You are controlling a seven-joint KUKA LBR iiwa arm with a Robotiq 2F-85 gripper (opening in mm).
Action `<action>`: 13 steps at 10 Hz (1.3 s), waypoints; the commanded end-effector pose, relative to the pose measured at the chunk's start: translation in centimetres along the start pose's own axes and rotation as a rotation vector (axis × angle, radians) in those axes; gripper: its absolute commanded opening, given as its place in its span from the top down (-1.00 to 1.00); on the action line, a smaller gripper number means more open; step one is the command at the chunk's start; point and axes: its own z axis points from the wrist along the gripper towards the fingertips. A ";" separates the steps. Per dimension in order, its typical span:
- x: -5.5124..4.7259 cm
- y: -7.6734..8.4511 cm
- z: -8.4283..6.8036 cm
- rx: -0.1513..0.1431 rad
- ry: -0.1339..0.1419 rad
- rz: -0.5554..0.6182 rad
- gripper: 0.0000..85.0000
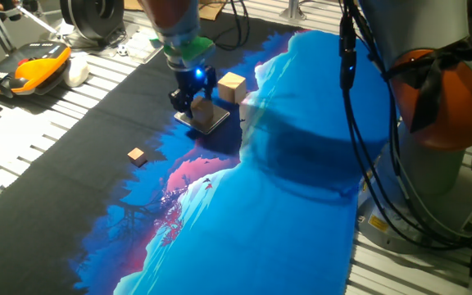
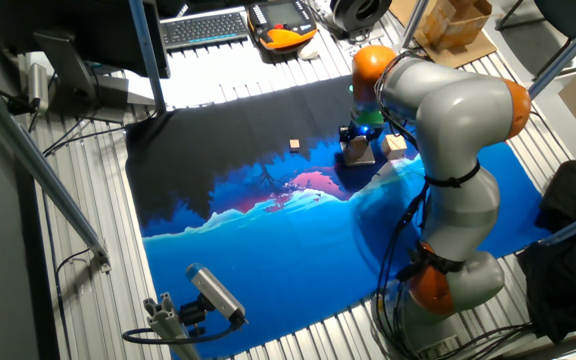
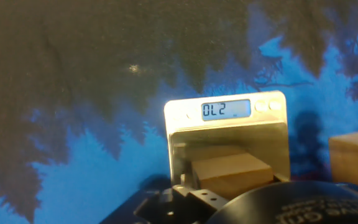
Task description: Remove the object from the scale
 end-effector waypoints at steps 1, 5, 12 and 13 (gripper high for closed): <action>-0.1 0.0 0.0 0.002 0.007 -0.018 0.20; -0.2 -0.7 -1.3 0.000 0.042 -0.089 1.00; -1.2 -7.0 -3.9 0.011 0.067 -0.193 1.00; -1.7 -7.5 -3.9 0.013 0.063 -0.203 1.00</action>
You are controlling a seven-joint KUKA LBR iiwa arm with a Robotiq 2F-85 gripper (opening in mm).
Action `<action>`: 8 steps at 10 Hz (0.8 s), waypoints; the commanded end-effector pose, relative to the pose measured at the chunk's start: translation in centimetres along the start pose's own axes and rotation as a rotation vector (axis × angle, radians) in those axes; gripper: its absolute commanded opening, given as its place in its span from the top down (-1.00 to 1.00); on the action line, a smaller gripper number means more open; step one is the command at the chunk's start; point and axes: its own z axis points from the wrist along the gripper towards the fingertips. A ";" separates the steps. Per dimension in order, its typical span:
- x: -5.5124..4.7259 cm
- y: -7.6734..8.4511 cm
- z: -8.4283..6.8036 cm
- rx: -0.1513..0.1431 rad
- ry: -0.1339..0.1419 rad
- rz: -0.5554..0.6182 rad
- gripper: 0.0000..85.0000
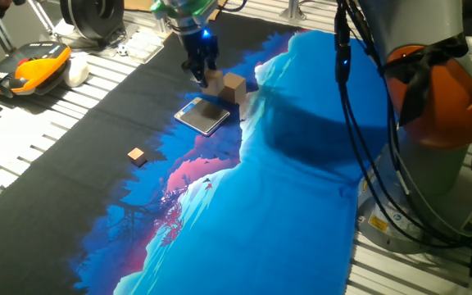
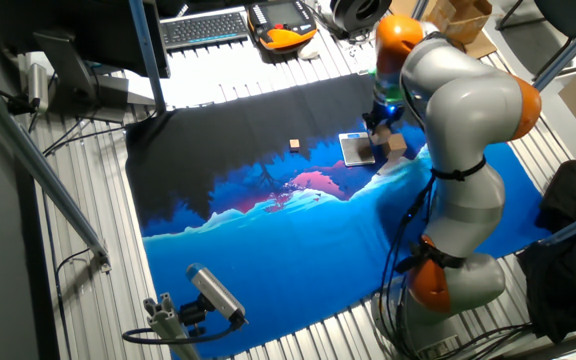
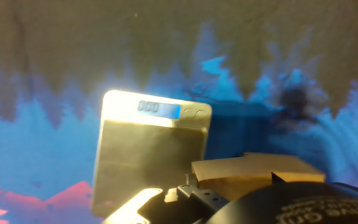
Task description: Remove the object from the scale
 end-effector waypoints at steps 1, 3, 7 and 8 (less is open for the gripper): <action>-0.5 -0.9 -0.2 0.001 0.003 -0.016 1.00; -1.5 -2.1 -0.5 0.008 0.000 -0.037 1.00; -3.2 -2.9 -0.1 -0.002 -0.026 -0.026 1.00; -3.6 -3.0 -0.1 0.003 -0.024 -0.017 1.00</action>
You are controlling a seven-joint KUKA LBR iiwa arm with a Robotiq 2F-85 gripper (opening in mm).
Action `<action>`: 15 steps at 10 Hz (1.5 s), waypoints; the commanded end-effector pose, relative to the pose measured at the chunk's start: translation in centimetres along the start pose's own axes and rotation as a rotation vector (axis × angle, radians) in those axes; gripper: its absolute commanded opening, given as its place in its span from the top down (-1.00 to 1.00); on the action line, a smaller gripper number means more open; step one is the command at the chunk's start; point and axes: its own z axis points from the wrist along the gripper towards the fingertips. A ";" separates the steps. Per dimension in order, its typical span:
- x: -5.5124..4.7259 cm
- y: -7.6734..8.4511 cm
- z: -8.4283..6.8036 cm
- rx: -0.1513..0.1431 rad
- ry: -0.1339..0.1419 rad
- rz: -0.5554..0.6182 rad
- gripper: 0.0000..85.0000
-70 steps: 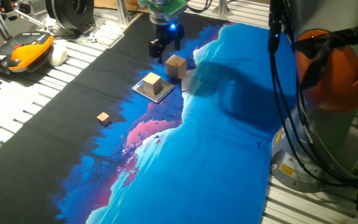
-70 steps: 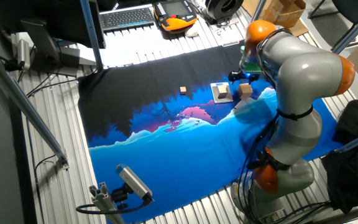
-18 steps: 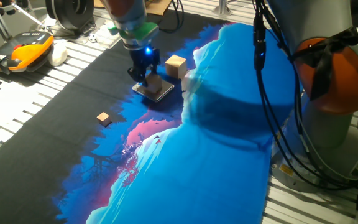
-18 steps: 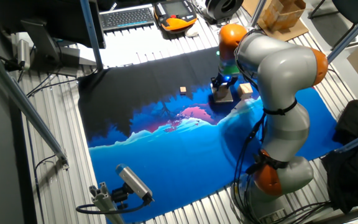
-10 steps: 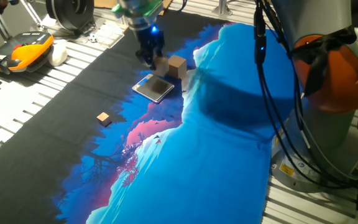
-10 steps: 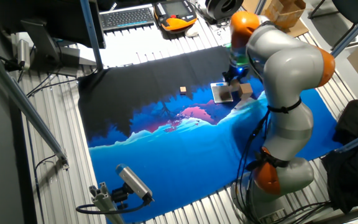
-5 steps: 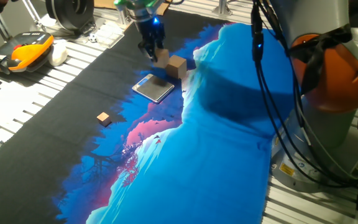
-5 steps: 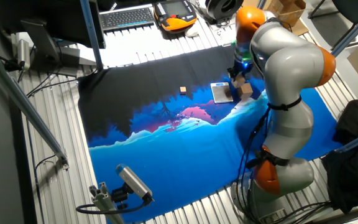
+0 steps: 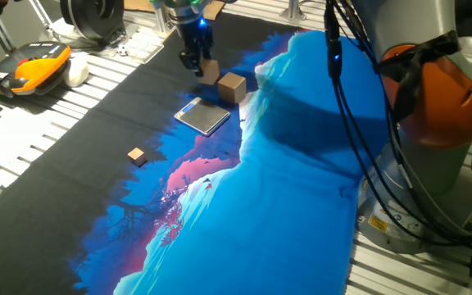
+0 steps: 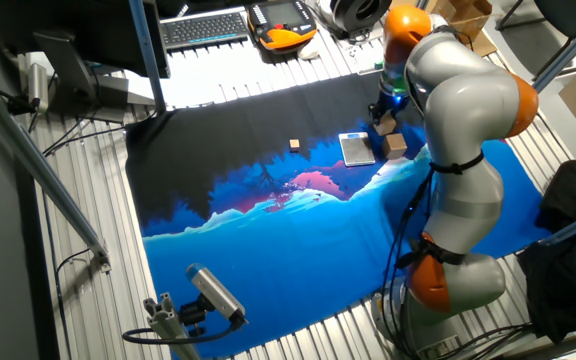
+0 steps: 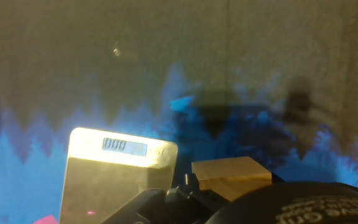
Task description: Remove the object from the scale
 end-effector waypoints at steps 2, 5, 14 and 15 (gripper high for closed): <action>-0.7 -0.8 -0.2 -0.020 -0.004 0.011 1.00; -1.5 -1.1 0.6 0.024 -0.061 0.019 1.00; -1.6 -1.7 3.9 0.011 -0.117 0.046 1.00; -1.5 -1.7 4.4 0.014 -0.131 0.054 1.00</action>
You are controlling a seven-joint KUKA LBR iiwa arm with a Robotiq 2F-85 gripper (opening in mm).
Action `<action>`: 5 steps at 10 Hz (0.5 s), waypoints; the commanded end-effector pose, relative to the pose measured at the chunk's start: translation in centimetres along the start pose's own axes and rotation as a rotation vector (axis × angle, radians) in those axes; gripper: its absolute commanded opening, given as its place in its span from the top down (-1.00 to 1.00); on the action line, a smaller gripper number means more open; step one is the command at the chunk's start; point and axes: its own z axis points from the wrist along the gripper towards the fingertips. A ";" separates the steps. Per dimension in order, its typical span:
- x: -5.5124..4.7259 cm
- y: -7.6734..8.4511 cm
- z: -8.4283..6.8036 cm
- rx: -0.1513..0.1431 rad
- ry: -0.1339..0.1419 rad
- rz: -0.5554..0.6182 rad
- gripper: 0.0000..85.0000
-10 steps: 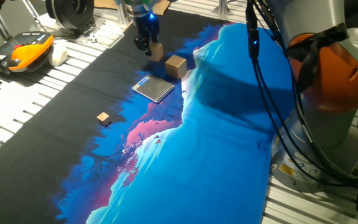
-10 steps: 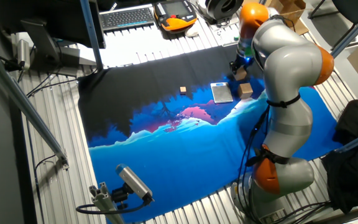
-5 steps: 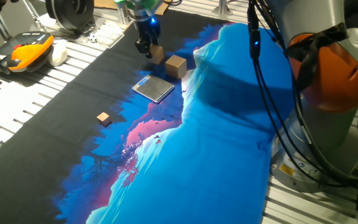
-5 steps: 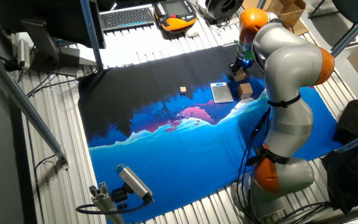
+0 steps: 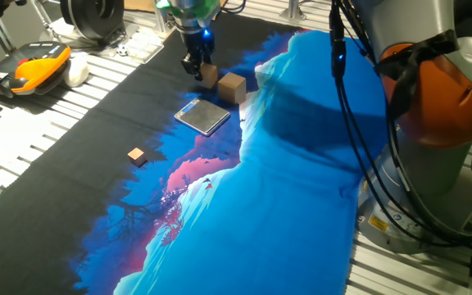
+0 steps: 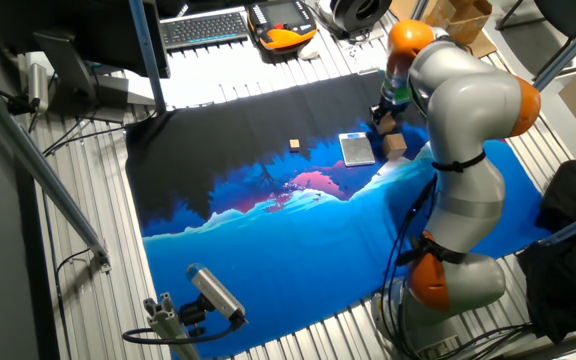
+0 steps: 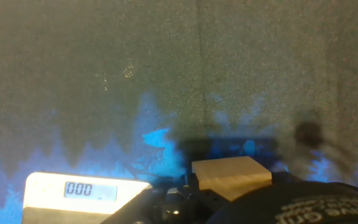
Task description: Remove the object from the scale
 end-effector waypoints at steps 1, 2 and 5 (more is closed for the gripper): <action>0.1 0.1 0.4 0.001 -0.003 0.004 1.00; 0.2 0.2 0.8 -0.005 0.008 0.010 1.00; 0.6 0.8 0.2 -0.041 0.053 0.051 -0.20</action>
